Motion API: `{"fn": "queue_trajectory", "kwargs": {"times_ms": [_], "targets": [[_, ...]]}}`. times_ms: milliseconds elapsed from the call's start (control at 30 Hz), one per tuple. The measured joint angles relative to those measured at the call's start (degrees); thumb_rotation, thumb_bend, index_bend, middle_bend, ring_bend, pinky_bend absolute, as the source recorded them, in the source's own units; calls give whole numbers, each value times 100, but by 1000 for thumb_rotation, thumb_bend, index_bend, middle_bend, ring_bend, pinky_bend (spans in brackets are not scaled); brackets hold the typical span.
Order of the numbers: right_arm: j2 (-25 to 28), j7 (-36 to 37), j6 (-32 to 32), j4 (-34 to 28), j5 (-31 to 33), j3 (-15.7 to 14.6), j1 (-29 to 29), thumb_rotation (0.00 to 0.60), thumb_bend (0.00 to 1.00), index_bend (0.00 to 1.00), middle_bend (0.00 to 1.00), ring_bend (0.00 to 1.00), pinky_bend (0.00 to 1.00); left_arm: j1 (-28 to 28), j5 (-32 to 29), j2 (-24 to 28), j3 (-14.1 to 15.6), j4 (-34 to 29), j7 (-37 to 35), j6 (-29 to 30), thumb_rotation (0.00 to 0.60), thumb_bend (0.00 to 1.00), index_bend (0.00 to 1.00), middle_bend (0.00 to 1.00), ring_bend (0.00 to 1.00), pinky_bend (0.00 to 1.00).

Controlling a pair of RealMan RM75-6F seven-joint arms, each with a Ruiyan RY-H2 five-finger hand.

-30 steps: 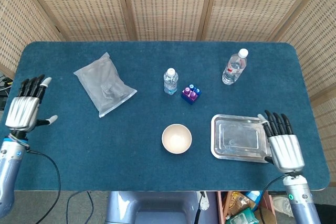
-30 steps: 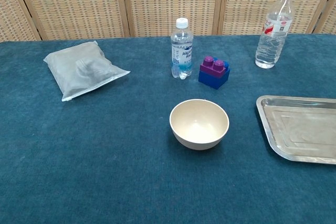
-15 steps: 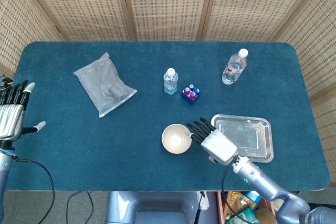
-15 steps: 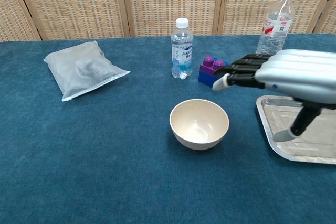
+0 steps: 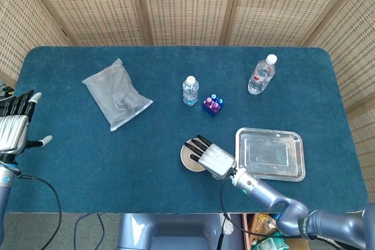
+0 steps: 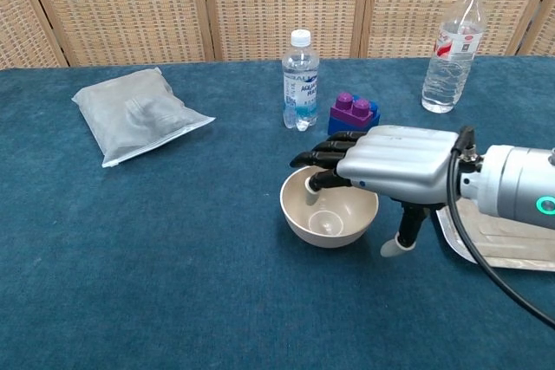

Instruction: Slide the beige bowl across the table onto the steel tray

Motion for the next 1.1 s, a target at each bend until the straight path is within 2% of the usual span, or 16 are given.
{"fn": "queue_trajectory", "kwargs": {"times_ms": [67, 167, 333, 433, 600, 800, 900, 1100], "targets": [[-88, 49, 6, 107, 55, -31, 15, 600, 42, 396, 0, 0, 0, 8, -17, 6, -17, -4, -11, -21, 600, 0, 0, 0, 0, 0], [-189, 203, 81, 253, 37, -94, 35, 600, 162, 469, 0, 0, 0, 17, -13, 18, -37, -11, -34, -40, 600, 0, 0, 0, 0, 0], [-360, 549, 311, 497, -111, -202, 79, 600, 428, 555, 0, 0, 0, 34, 2, 24, -58, -17, -44, -45, 600, 0, 0, 0, 0, 0], [-458, 714, 506, 649, -224, -242, 102, 600, 547, 582, 0, 0, 0, 43, 14, 27, -65, -24, -61, -57, 600, 0, 0, 0, 0, 0], [-544, 861, 700, 816, -323, -301, 143, 600, 573, 593, 0, 0, 0, 64, 42, 45, -74, -48, -64, -61, 600, 0, 0, 0, 0, 0], [-287, 811, 940, 619, -370, -290, 118, 600, 575, 598, 0, 0, 0, 67, 42, 52, -81, -57, -78, -112, 600, 0, 0, 0, 0, 0], [28, 751, 1094, 423, -360, -254, 62, 600, 575, 598, 0, 0, 0, 61, 49, 51, -78, -58, -83, -152, 600, 0, 0, 0, 0, 0], [1001, 859, 1530, 72, -172, -237, -298, 600, 575, 598, 0, 0, 0, 52, 89, 49, -59, -83, -85, -221, 600, 0, 0, 0, 0, 0]]}}
